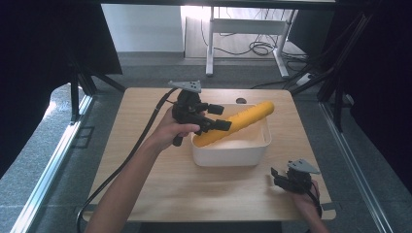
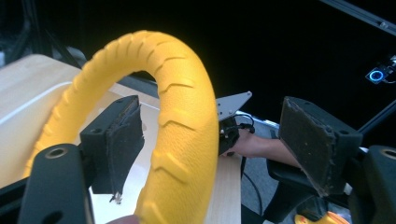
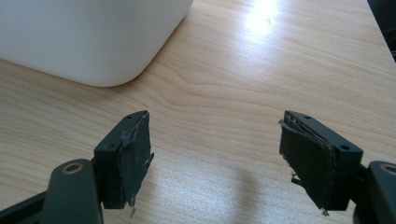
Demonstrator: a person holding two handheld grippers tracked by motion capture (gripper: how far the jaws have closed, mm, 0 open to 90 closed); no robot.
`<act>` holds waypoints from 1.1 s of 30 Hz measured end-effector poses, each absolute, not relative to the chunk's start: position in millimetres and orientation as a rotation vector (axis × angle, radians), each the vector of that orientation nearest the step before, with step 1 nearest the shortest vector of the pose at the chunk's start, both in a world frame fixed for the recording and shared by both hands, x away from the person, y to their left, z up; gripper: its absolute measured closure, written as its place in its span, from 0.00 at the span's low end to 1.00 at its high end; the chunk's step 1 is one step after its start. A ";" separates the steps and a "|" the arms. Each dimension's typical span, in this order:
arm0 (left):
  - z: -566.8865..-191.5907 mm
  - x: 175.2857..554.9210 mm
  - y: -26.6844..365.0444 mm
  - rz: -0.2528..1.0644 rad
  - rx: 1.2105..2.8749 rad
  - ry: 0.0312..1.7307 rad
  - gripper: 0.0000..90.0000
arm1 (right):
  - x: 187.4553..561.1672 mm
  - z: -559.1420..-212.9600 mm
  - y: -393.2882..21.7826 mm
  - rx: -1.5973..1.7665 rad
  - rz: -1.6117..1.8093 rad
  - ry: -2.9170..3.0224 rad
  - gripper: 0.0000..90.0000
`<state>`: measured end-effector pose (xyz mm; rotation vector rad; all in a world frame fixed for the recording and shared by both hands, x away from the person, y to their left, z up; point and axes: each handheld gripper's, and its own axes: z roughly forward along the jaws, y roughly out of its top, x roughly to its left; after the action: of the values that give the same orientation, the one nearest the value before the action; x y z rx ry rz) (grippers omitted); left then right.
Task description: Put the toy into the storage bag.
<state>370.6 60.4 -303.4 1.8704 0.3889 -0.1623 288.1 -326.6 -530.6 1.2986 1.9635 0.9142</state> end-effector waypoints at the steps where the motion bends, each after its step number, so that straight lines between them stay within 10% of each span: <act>1: -302.7 369.5 64.5 -0.155 1.862 0.394 0.25 | 288.1 -530.4 -326.8 1.301 0.912 1.965 0.28; 33: -367.0 322.7 166.3 0.154 1.832 0.684 0.34 | 291.7 -534.4 -320.4 1.281 0.903 1.997 0.27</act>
<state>322.7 166.3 -367.0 1.8317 0.6845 0.1540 291.7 -320.4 -534.4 1.2812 1.9969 0.9027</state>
